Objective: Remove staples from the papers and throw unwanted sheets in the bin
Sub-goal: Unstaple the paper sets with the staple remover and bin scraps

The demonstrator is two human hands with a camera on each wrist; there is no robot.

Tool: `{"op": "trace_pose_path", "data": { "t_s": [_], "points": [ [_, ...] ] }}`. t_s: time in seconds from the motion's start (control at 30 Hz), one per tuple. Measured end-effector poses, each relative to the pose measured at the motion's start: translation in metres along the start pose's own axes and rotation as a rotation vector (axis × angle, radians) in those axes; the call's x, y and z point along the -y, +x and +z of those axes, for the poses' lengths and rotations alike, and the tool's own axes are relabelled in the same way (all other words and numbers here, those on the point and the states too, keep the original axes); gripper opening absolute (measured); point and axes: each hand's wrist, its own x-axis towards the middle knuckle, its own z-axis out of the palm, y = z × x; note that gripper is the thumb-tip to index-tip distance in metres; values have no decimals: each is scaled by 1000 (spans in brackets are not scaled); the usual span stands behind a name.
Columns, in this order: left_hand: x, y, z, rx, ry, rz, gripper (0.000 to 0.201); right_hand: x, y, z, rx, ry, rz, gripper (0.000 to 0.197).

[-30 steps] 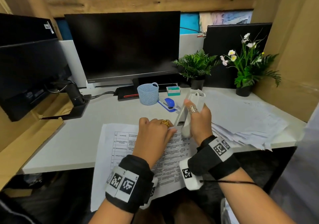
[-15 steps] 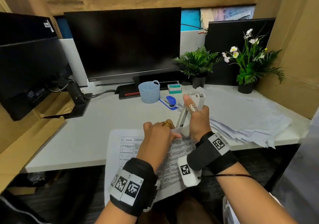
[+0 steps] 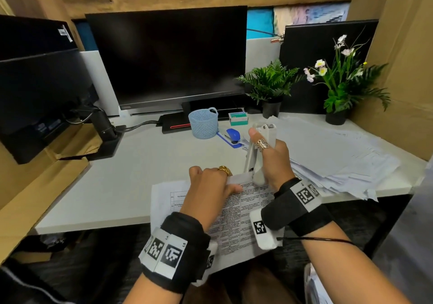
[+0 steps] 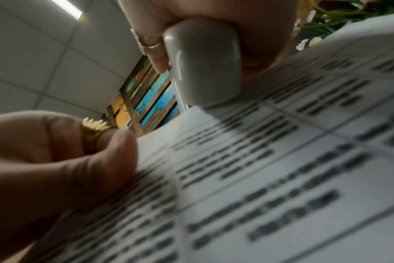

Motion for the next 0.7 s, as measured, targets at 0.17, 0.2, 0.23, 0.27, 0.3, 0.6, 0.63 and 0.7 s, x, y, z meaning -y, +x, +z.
{"op": "trace_pose_path", "data": {
  "t_s": [0.17,0.2,0.23,0.27,0.3,0.6,0.63,0.7],
  "points": [
    [-16,7,3,97,-67,-92,33,-3,-5,3,-19,-2,-92,24],
    [-19,10,2,132,-80,-134,35,-3,-6,4,-23,-1,-104,24],
    [-21,15,0,184,-94,-181,39,-4,-6,6,-26,-7,-118,24],
    [-23,19,-2,249,-99,-235,44,-5,-6,7,-28,-13,-129,23],
    [-25,23,-3,312,-95,-282,48,-5,-6,8,-26,-10,-136,21],
    [-15,22,7,273,-88,-306,48,-14,-10,13,8,59,-107,21],
    [-15,22,9,263,-84,-302,47,-13,-10,13,5,71,-103,20],
    [-12,22,10,238,-85,-294,41,-12,-8,17,25,90,-82,17]
  ]
}}
